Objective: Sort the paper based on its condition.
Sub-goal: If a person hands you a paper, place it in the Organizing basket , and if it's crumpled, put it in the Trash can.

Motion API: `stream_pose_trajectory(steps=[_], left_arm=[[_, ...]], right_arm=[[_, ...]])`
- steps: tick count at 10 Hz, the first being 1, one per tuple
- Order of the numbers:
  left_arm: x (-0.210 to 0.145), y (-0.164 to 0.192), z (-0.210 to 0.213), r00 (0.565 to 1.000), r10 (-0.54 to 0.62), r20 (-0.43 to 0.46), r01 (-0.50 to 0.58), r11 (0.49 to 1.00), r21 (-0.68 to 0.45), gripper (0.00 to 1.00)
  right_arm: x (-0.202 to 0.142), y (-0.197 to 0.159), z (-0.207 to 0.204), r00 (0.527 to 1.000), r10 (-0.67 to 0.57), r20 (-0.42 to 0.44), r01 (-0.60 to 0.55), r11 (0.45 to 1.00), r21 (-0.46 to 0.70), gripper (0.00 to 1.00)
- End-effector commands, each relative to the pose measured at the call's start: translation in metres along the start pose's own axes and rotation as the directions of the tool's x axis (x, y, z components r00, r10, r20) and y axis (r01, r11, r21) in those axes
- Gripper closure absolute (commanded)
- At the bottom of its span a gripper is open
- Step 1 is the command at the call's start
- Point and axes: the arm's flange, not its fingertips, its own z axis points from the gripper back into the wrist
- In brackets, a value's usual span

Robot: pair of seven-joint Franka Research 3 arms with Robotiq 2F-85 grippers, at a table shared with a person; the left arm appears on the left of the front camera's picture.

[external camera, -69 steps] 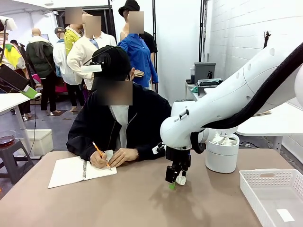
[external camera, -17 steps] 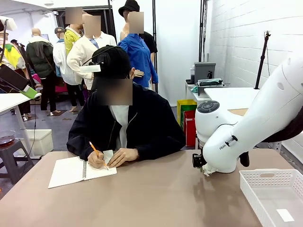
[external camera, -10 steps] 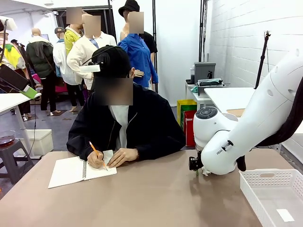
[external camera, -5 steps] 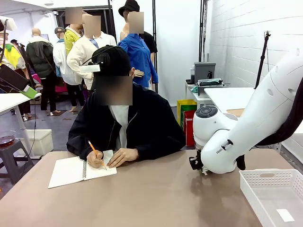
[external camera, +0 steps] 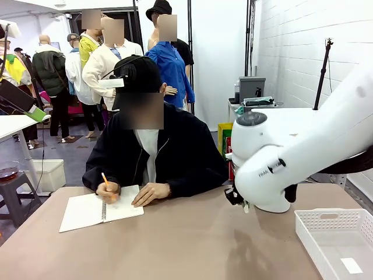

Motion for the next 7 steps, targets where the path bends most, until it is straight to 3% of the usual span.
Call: stream_pose_trajectory(steps=[1,3,7], left_arm=[[0.000,0.001,0.000,1.000,0.001,-0.002,-0.001,1.000,0.010,0.00],[0.000,0.001,0.000,1.000,0.001,-0.002,-0.001,1.000,0.010,0.00],[0.000,0.001,0.000,1.000,0.001,-0.002,-0.001,1.000,0.010,0.00]], right_arm=[[0.001,-0.014,0.056,0.999,0.047,-0.017,-0.046,0.999,0.026,1.00],[0.016,-0.031,0.092,0.999,0.025,0.043,-0.026,0.999,0.021,1.00],[0.072,-0.093,0.095,0.999,-0.033,-0.027,0.035,0.997,0.074,1.00]])
